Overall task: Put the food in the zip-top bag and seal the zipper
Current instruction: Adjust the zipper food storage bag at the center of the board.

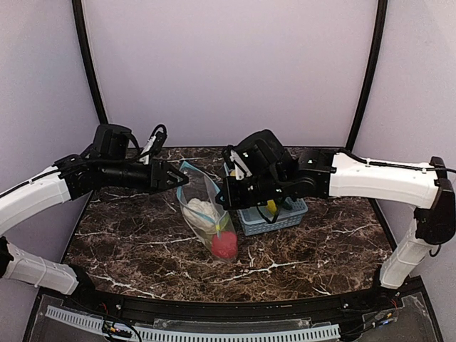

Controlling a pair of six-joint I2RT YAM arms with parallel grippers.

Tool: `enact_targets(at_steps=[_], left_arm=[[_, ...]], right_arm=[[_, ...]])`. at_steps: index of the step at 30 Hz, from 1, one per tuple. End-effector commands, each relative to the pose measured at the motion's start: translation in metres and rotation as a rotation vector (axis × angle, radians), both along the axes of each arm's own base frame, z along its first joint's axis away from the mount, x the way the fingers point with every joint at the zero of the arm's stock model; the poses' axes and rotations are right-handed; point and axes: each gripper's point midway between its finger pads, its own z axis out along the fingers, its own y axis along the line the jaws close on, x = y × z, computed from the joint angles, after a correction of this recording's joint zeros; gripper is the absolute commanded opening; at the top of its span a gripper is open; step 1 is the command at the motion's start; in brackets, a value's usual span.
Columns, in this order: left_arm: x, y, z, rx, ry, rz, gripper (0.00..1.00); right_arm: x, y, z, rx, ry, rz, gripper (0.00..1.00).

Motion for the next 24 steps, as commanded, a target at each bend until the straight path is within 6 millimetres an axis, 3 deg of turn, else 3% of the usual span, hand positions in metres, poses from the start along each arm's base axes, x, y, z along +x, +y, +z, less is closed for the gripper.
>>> enact_targets(at_steps=[1,8,13,19,24], left_arm=[[-0.012,0.012,-0.003,-0.013,0.027,0.023,0.55],[-0.028,0.029,-0.013,-0.009,0.074,0.072,0.74],[-0.035,0.032,-0.030,-0.011,0.128,0.083,0.77],[-0.038,0.031,-0.040,-0.039,0.160,0.086,0.66],[-0.038,0.028,-0.039,-0.064,0.162,0.081,0.41]], right_arm=[[0.018,0.004,0.008,0.033,-0.040,-0.138,0.00],[0.020,0.011,0.011,0.029,-0.059,-0.154,0.00],[0.018,0.015,0.011,0.022,-0.064,-0.144,0.00],[0.018,0.016,0.012,0.017,-0.074,-0.142,0.00],[0.019,0.017,0.012,0.008,-0.079,-0.139,0.00]])
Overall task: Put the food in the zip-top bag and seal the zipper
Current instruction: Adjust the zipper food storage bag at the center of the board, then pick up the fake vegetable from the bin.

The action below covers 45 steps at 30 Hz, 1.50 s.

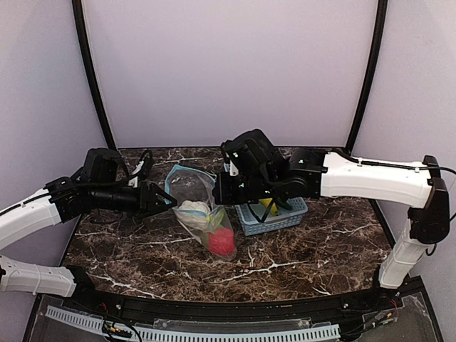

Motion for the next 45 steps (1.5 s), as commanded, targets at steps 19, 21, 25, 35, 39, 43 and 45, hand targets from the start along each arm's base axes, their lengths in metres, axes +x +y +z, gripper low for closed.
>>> enact_targets(at_steps=[19,21,25,35,39,43,45], left_arm=[[0.007,0.002,0.024,-0.039,-0.102,0.014,0.01],[0.007,0.002,0.022,-0.039,-0.103,0.018,0.01],[0.007,0.002,0.021,-0.037,-0.105,0.017,0.01],[0.006,0.007,0.020,-0.023,-0.120,0.024,0.01],[0.004,0.008,0.020,-0.023,-0.124,0.023,0.01],[0.004,0.008,0.020,-0.018,-0.127,0.019,0.01],[0.004,0.008,0.021,-0.017,-0.128,0.018,0.01]], right_arm=[[-0.013,-0.024,0.058,0.009,-0.174,0.102,0.80],[-0.013,-0.033,0.064,-0.004,-0.194,0.098,0.91],[-0.007,-0.058,0.063,-0.055,-0.211,0.048,0.98],[0.036,-0.121,0.024,-0.169,-0.100,-0.093,0.99],[0.058,-0.144,-0.006,-0.259,-0.044,-0.129,0.99],[0.079,-0.157,-0.031,-0.324,0.001,-0.139,0.98],[0.090,-0.161,-0.044,-0.366,0.009,-0.136,0.96]])
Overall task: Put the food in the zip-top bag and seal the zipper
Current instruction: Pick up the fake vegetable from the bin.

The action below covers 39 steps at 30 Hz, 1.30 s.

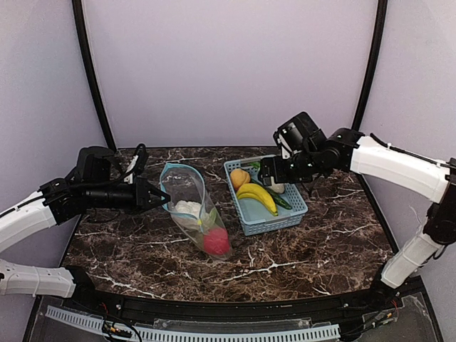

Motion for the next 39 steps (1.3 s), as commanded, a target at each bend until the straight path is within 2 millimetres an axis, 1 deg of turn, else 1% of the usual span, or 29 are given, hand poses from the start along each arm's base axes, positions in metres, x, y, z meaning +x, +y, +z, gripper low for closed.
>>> enact_targets(at_steps=[1,4,10,14,18,24,27,33,39], left_arm=[[0.001,0.003,0.002,0.004,-0.031,0.001,0.01],[0.002,0.003,0.002,0.006,-0.032,0.001,0.01],[0.003,0.001,0.000,0.011,-0.026,-0.005,0.01],[0.005,-0.001,-0.001,0.014,-0.023,-0.007,0.01],[0.005,-0.002,0.001,0.007,-0.036,-0.017,0.01],[0.004,-0.002,0.002,0.009,-0.041,-0.019,0.01],[0.004,-0.003,0.004,0.002,-0.040,-0.021,0.01],[0.005,-0.002,0.010,0.005,-0.053,-0.017,0.01],[0.003,0.000,0.009,0.013,-0.048,-0.015,0.01]], right_arm=[[0.017,-0.011,-0.037,-0.108,0.059,0.022,0.94],[0.036,-0.018,-0.052,-0.155,0.073,0.012,0.92],[0.069,-0.028,-0.086,-0.184,0.118,-0.003,0.79],[0.089,-0.031,-0.101,-0.195,0.129,0.001,0.70],[0.106,-0.032,-0.114,-0.208,0.141,0.004,0.66],[0.134,-0.025,-0.120,-0.217,0.115,0.021,0.64],[0.146,-0.022,-0.126,-0.226,0.110,0.027,0.64],[0.169,-0.019,-0.134,-0.263,0.082,0.026,0.67],[0.187,-0.014,-0.145,-0.278,0.073,0.037,0.70]])
